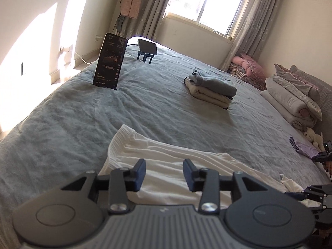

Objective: Fold clothes

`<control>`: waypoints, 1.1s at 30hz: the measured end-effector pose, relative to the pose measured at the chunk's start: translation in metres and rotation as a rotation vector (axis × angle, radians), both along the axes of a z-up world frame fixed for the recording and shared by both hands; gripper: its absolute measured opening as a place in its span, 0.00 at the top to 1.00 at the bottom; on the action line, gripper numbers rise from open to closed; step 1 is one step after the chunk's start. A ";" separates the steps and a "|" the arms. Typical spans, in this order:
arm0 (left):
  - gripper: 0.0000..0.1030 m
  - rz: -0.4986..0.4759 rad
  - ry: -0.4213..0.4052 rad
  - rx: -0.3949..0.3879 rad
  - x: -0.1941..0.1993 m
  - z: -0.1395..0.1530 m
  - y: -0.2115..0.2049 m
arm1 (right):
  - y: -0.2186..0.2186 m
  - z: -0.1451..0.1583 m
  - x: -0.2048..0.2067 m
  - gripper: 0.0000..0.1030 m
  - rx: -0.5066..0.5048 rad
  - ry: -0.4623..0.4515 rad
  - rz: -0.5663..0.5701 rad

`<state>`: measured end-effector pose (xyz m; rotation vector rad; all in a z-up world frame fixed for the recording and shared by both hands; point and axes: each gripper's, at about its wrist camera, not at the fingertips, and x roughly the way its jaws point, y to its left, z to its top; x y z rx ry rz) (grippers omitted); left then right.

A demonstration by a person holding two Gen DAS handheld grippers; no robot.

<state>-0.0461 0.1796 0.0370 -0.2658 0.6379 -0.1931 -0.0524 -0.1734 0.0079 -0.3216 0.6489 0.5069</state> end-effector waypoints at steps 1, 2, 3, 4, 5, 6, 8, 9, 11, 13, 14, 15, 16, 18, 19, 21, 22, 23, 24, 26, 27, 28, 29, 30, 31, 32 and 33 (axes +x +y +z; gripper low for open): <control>0.59 -0.018 0.002 0.003 0.002 0.000 -0.005 | -0.005 0.000 0.001 0.68 -0.003 -0.004 -0.023; 0.59 -0.037 0.005 0.005 0.005 -0.001 -0.011 | -0.011 0.000 0.003 0.68 -0.006 -0.009 -0.055; 0.59 -0.057 0.008 0.008 0.008 -0.001 -0.017 | -0.020 0.000 0.006 0.68 -0.011 -0.016 -0.096; 0.59 -0.075 0.010 0.009 0.010 -0.002 -0.023 | -0.026 -0.001 0.008 0.68 -0.018 -0.020 -0.126; 0.59 -0.097 0.013 0.006 0.013 -0.003 -0.030 | -0.032 -0.002 0.010 0.68 -0.026 -0.023 -0.156; 0.59 -0.117 0.018 -0.001 0.016 -0.004 -0.037 | -0.038 -0.002 0.013 0.68 -0.033 -0.027 -0.185; 0.59 -0.156 0.028 -0.012 0.020 -0.007 -0.050 | -0.051 -0.005 0.019 0.68 -0.052 -0.033 -0.242; 0.59 -0.175 0.033 -0.015 0.022 -0.008 -0.058 | -0.056 -0.006 0.022 0.68 -0.056 -0.031 -0.262; 0.59 -0.213 0.042 -0.019 0.024 -0.011 -0.071 | -0.065 -0.008 0.027 0.68 -0.059 -0.026 -0.295; 0.59 -0.251 0.051 -0.022 0.027 -0.014 -0.086 | -0.071 -0.010 0.033 0.68 -0.058 -0.021 -0.317; 0.59 -0.268 0.055 -0.025 0.027 -0.016 -0.092 | -0.074 -0.011 0.035 0.68 -0.057 -0.019 -0.326; 0.59 -0.288 0.061 -0.029 0.028 -0.018 -0.099 | -0.076 -0.012 0.038 0.68 -0.053 -0.015 -0.330; 0.59 -0.304 0.066 -0.032 0.028 -0.020 -0.105 | -0.078 -0.013 0.040 0.68 -0.048 -0.011 -0.335; 0.59 -0.343 0.075 -0.040 0.029 -0.023 -0.118 | -0.083 -0.015 0.044 0.68 -0.033 -0.001 -0.346; 0.59 -0.362 0.079 -0.047 0.030 -0.025 -0.124 | -0.085 -0.017 0.045 0.68 -0.022 0.005 -0.352; 0.59 -0.398 0.085 -0.063 0.030 -0.029 -0.134 | -0.090 -0.019 0.048 0.77 0.000 0.018 -0.365; 0.59 -0.416 0.088 -0.071 0.030 -0.031 -0.140 | -0.092 -0.020 0.047 0.95 0.006 0.023 -0.366; 0.59 -0.435 0.093 -0.078 0.030 -0.033 -0.145 | -0.095 -0.019 0.045 0.97 0.015 0.021 -0.372; 0.59 -0.455 0.099 -0.086 0.030 -0.035 -0.151 | -0.098 -0.018 0.043 0.98 0.025 0.020 -0.377; 0.59 -0.496 0.109 -0.097 0.030 -0.039 -0.162 | -0.105 -0.011 0.035 0.98 0.030 -0.015 -0.396; 0.59 -0.525 0.114 -0.099 0.029 -0.041 -0.169 | -0.109 -0.006 0.030 0.98 0.035 -0.033 -0.408; 0.59 -0.548 0.117 -0.100 0.028 -0.042 -0.175 | -0.113 -0.002 0.024 0.98 0.039 -0.051 -0.420; 0.59 -0.577 0.120 -0.100 0.027 -0.044 -0.183 | -0.118 0.001 0.018 0.98 0.042 -0.062 -0.436; 0.59 -0.605 0.122 -0.101 0.026 -0.045 -0.190 | -0.123 0.003 0.011 0.98 0.045 -0.072 -0.453; 0.59 -0.630 0.125 -0.101 0.024 -0.047 -0.196 | -0.128 0.006 0.005 0.98 0.047 -0.082 -0.470; 0.59 -0.655 0.126 -0.103 0.023 -0.048 -0.203 | -0.133 0.009 -0.002 0.98 0.050 -0.093 -0.487; 0.59 -0.678 0.127 -0.105 0.022 -0.049 -0.209 | -0.137 0.012 -0.008 0.98 0.053 -0.103 -0.504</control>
